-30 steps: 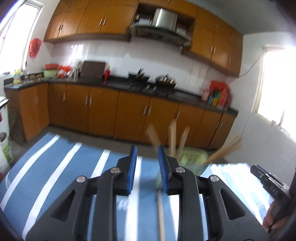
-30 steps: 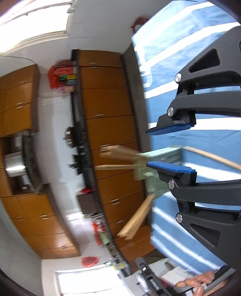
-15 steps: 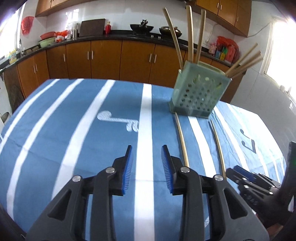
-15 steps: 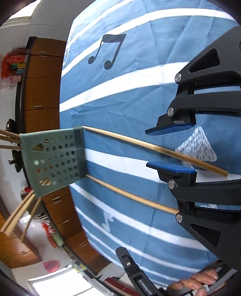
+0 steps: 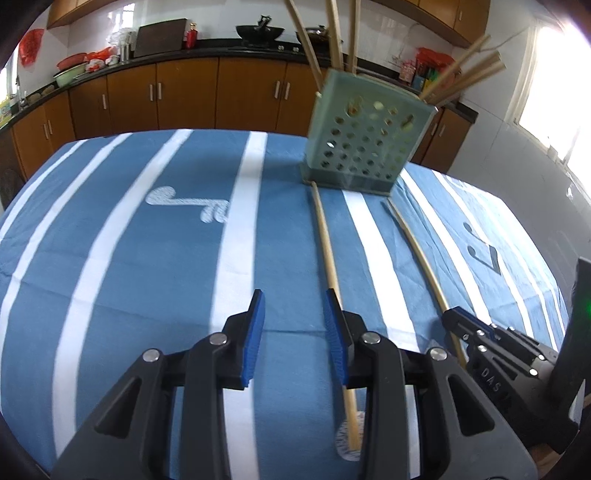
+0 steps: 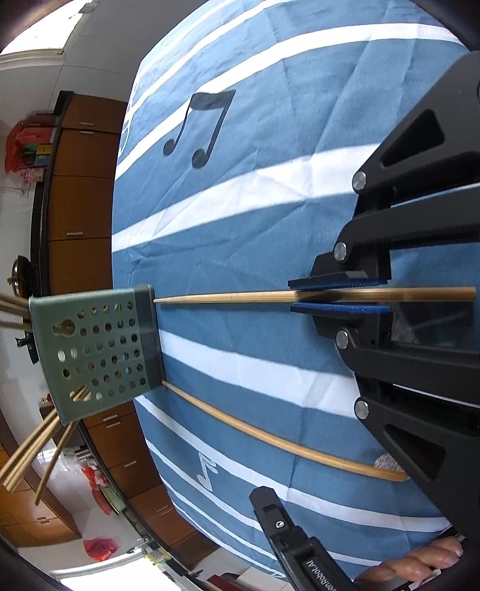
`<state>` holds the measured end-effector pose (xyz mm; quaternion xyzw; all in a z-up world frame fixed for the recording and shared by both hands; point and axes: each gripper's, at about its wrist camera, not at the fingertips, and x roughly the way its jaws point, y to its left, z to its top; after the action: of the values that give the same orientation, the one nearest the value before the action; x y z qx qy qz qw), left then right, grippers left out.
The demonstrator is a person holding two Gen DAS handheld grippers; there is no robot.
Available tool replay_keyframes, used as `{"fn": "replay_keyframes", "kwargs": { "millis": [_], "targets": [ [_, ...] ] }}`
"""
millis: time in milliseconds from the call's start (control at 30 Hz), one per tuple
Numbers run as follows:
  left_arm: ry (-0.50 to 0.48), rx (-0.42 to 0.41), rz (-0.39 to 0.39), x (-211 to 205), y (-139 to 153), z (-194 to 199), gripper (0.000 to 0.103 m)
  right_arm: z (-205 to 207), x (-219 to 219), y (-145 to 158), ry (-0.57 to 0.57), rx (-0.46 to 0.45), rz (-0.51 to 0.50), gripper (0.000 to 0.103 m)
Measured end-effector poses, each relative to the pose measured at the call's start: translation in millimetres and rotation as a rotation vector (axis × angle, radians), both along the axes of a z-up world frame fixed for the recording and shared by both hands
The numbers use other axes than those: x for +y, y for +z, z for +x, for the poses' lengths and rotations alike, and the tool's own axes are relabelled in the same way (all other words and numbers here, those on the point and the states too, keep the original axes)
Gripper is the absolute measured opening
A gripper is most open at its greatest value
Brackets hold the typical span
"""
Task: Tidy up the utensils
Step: 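Lower the right tool onto a chopstick and grasp it while the left tool grasps another, then lift the held chopsticks off the cloth with both tools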
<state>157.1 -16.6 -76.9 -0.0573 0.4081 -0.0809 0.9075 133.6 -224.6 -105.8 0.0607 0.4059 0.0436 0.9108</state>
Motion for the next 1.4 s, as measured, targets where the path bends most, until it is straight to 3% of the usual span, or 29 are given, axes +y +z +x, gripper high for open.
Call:
{"fn": "replay_keyframes", "kwargs": {
  "millis": [233,400,433,467,533,833,967,1400],
  "targets": [
    [-0.045,0.034,0.028,-23,-12,3,0.037,-2,-45,0,-0.13,0.028,0.016,0.007],
    [-0.056,0.059,0.073,-38,-23,9,0.036,1,-58,0,-0.151,0.04,0.029,0.007],
    [-0.051,0.046,0.089,-40,-22,9,0.029,1,-58,0,-0.149,0.04,0.028,0.007],
    [-0.052,0.046,0.102,-42,-23,10,0.015,1,-57,0,-0.148,0.039,0.026,0.007],
    [-0.039,0.043,0.11,-40,-23,12,0.008,3,-56,0,-0.143,0.038,0.019,0.007],
    [0.053,0.057,0.108,9,-22,9,0.008,14,-58,0,-0.125,0.036,-0.006,0.007],
    [0.11,0.062,0.124,35,-21,26,0.008,27,-55,0,-0.113,0.03,-0.031,0.007],
    [0.118,0.043,0.143,49,-21,74,0.013,77,-54,2,-0.096,0.023,-0.044,0.008]
  ]
}}
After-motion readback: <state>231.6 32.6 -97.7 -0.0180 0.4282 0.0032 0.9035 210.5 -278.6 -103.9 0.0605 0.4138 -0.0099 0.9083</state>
